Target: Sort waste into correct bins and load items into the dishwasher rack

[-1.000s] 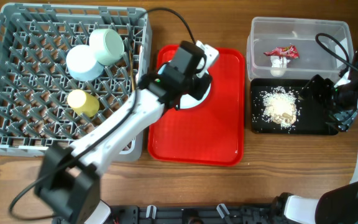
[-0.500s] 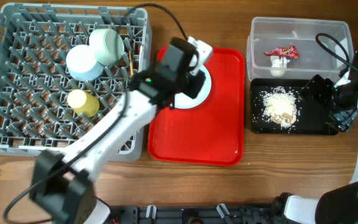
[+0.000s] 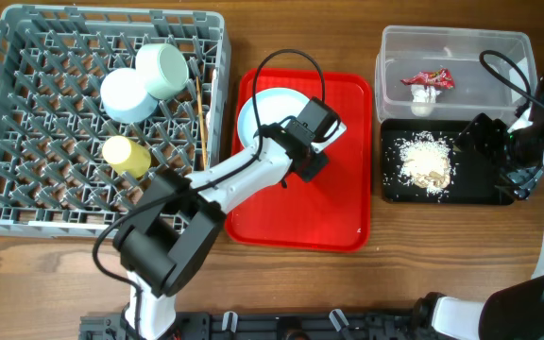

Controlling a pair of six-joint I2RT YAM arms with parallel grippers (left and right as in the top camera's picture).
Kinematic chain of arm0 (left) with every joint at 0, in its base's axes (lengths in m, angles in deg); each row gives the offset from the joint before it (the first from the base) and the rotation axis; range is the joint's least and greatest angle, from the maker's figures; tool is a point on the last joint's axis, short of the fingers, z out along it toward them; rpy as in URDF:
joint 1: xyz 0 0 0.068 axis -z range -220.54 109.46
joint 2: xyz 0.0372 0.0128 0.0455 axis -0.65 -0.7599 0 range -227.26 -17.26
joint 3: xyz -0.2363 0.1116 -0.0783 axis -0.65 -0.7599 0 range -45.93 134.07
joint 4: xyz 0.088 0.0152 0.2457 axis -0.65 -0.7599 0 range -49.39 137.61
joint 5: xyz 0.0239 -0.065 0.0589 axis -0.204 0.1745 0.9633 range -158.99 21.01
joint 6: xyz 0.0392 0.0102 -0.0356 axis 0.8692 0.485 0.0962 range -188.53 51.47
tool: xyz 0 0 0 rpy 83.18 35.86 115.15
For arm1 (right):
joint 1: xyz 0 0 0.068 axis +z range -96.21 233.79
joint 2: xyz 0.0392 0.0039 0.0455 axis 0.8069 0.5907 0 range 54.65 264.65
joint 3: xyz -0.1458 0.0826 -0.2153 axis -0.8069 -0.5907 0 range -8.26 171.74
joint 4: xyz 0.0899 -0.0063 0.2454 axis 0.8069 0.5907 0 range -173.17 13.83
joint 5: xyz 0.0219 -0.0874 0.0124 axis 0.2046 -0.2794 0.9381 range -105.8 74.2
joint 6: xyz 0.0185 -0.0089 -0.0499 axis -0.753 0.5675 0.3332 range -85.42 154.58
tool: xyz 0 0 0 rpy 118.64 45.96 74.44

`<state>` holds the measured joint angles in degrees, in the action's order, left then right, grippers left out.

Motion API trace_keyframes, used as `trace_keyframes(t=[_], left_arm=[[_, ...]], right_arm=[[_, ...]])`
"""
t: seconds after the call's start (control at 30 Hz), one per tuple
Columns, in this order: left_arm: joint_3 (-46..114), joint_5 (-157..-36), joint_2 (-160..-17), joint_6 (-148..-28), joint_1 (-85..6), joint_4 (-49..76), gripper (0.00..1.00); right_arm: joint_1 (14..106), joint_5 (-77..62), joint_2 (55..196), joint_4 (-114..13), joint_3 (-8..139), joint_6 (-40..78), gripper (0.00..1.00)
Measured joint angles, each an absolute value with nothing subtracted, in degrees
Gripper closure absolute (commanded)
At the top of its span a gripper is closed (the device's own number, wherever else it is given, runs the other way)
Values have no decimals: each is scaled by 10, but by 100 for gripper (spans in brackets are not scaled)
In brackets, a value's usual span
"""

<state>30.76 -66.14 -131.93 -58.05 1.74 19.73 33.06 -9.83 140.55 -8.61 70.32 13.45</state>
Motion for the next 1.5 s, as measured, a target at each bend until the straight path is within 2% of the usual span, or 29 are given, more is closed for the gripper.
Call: trace_keyframes(t=[0.13,0.23,0.33,0.87,1.07,1.5], left_arm=[[308,-654,-1345,-580,17,198,65],[308,-653,-1346,-580,17,199,84],[312,-623,-1349,-573,21,200,96],[316,-446,-1364,-553,65,199,96],[316,-435,-1344,-553,79,197,96],[317,-433,-1183,-554,50,197,96]], right_arm=[[331,-95,1406,-86,703,139,0],[331,-94,1406,-86,703,141,0],[331,-92,1406,-86,703,143,0],[331,-92,1406,-86,703,143,0],[331,-92,1406,-86,703,143,0],[331,-92,1406,-86,703,143,0]])
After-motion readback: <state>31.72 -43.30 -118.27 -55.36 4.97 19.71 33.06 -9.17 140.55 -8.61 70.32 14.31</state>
